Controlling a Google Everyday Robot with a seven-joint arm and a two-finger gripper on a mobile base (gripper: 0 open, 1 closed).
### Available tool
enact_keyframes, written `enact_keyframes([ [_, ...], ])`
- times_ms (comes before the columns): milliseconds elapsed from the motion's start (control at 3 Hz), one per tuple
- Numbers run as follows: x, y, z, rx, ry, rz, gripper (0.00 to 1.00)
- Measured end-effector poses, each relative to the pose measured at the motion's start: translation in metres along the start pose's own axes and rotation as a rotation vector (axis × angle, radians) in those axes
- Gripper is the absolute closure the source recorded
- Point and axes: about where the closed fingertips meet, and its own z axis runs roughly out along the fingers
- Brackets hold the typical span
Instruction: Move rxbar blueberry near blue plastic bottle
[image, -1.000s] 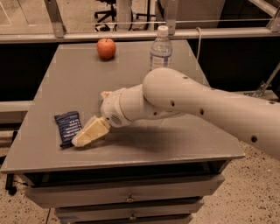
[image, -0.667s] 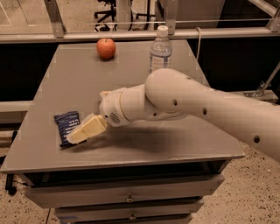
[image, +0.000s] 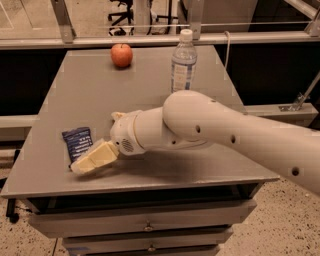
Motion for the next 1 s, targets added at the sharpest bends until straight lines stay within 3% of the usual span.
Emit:
enact_keyframes([
  [333, 0.006, 0.008, 0.005, 0.007, 0.016, -0.013, 0.18],
  [1000, 0.006, 0.018, 0.01, 0.006, 0.016, -0.043, 0.65],
])
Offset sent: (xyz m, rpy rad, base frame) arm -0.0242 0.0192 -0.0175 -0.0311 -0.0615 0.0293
